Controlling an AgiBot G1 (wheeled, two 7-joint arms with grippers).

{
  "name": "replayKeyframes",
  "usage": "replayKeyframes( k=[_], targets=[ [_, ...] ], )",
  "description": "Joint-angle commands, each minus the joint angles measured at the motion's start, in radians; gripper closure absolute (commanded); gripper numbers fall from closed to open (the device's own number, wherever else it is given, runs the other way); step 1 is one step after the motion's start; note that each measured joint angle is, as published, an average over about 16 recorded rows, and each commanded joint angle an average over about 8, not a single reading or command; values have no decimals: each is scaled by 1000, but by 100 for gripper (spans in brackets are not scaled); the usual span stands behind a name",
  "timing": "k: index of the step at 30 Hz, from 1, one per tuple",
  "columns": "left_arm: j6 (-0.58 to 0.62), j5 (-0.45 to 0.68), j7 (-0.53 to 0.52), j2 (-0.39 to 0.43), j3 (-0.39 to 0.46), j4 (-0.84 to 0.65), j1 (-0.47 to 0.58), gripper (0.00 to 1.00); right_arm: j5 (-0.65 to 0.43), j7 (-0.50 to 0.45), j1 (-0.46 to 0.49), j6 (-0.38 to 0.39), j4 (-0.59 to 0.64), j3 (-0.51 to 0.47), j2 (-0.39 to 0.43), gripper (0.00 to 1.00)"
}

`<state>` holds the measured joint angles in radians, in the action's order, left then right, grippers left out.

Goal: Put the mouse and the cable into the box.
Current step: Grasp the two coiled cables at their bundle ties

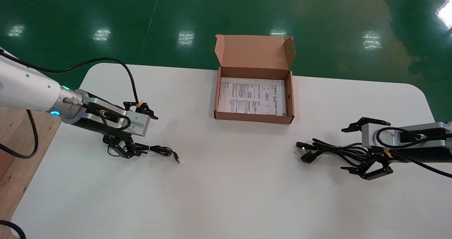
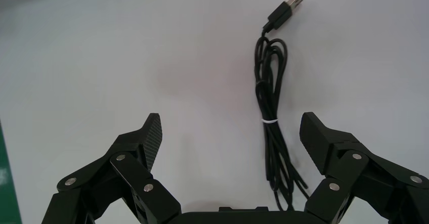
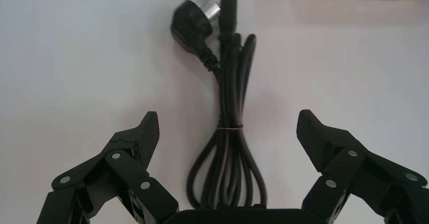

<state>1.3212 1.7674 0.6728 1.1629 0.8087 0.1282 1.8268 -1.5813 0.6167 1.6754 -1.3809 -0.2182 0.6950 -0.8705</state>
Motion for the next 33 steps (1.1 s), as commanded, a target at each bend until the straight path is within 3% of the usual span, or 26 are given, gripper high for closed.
replayKeyframes(
  k=[1,17,18,19,20,25,26,27,28,33],
  targets=[
    [-12,-1,15,7,-1,-29,5,0,-8,27,12,17,42,4,-18,0],
    [-69,-16,66,20,-12,-109,-17,0,-13,104,35,68,179,6,-70,0],
    [-72,-17,69,19,-13,-111,-19,6,-14,107,36,69,183,7,-71,0],
    [-75,-18,71,19,-14,-113,-22,19,-15,108,37,71,186,7,-72,0],
    [-77,-20,73,18,-15,-114,-24,31,-16,110,37,72,188,8,-73,7],
    [-84,-27,82,17,-20,-123,-30,94,-21,119,40,80,200,11,-78,70],
    [-85,-27,82,17,-20,-124,-30,100,-21,120,40,81,201,11,-79,82],
    [-85,-28,83,17,-20,-125,-31,100,-22,121,40,82,202,11,-80,95],
    [-86,-28,83,17,-21,-126,-31,100,-22,121,41,83,203,11,-80,100],
    [-85,-29,83,17,-21,-123,-31,100,-22,119,40,82,200,12,-79,100]
  ],
)
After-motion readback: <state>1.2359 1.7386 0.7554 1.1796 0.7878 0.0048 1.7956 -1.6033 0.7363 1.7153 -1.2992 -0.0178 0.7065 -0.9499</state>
